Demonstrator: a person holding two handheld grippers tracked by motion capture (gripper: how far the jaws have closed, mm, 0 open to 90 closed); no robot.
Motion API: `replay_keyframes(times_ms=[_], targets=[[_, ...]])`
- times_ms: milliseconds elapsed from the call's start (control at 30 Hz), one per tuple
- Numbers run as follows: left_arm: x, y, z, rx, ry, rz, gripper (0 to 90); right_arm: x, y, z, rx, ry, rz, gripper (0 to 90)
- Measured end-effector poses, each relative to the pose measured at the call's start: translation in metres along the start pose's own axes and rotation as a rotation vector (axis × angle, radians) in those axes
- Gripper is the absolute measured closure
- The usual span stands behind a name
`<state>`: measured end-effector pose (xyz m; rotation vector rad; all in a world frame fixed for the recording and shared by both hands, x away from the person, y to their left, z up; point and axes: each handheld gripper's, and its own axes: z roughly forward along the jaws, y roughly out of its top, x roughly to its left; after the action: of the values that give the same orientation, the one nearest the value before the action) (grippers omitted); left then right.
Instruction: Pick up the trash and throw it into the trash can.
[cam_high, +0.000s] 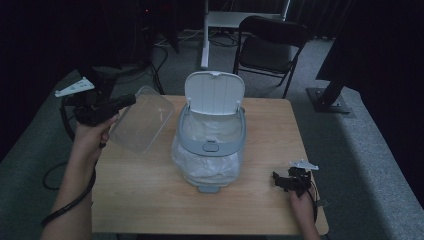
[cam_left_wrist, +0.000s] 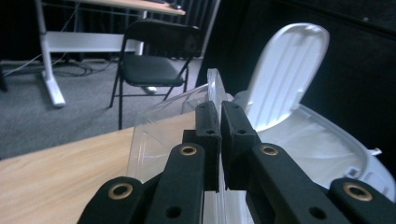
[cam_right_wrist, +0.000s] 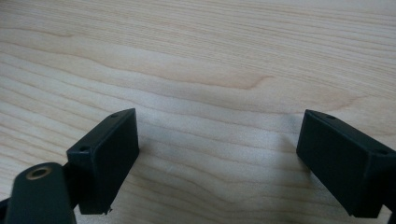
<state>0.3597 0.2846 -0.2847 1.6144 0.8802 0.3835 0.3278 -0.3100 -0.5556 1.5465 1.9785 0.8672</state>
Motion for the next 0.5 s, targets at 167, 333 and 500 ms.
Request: replay_keyframes(times_ms=[167,333,500], targets=[[-0.013,0.015,-0.004,-0.044,-0.038,0.026,87.9,0.000,0.000,0.000,0.000,0.000,0.000,12.2],[-0.024,0.031,-0.010,-0.088,-0.046,0.053,88.0,0.000,0.000,0.000,0.000,0.000,0.000,12.2],[-0.037,0.047,-0.009,-0.121,-0.081,0.087,87.9,0.000,0.000,0.000,0.000,0.000,0.000,12.2]])
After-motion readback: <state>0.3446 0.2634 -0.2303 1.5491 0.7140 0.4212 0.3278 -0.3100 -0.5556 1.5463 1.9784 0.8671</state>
